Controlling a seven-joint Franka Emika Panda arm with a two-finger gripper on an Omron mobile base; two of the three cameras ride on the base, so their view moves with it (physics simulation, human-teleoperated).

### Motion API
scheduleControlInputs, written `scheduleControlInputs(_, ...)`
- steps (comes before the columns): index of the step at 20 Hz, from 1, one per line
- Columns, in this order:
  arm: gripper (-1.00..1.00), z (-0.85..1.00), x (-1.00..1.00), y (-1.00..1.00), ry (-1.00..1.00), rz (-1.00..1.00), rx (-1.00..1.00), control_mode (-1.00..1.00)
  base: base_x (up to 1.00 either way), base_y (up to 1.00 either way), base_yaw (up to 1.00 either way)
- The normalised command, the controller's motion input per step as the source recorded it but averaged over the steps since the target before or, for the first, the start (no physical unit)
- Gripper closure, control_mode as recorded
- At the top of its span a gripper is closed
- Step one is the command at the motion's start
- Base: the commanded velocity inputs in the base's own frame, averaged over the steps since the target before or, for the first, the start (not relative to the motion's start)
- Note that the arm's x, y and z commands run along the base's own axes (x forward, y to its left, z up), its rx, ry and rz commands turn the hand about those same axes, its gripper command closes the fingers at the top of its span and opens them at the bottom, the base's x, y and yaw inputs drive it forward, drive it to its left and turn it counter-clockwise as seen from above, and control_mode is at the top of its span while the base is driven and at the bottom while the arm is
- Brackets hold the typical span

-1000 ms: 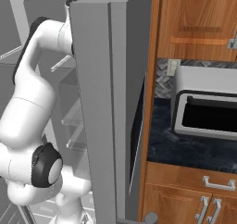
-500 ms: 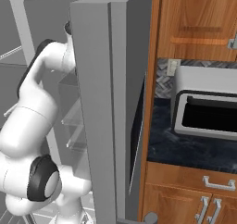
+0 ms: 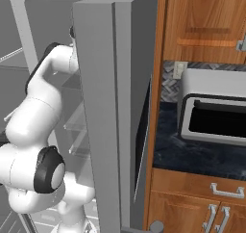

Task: Take the sweet potato and lime from the fridge shelf and place them in the freezer drawer to begin freezing them.

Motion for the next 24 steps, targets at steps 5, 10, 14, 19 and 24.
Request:
scheduleControlInputs(5,-1.00,-0.08,0.62,0.04,0.00,0.00,-0.04,-1.00,0.00,0.00,0.00)
scheduleControlInputs(10,-1.00,-0.21,0.53,0.00,0.00,0.00,-0.06,-1.00,0.00,0.00,0.00)
scheduleControlInputs(14,1.00,-0.75,-0.04,-0.02,0.00,0.00,-0.12,-1.00,0.00,0.00,0.00)
scheduleControlInputs(19,1.00,-0.54,-0.04,0.00,0.00,0.00,-0.02,-1.00,0.00,0.00,0.00)
scheduleControlInputs(24,1.00,-0.10,-0.02,0.00,-0.01,0.00,0.00,-1.00,0.00,0.00,0.00)
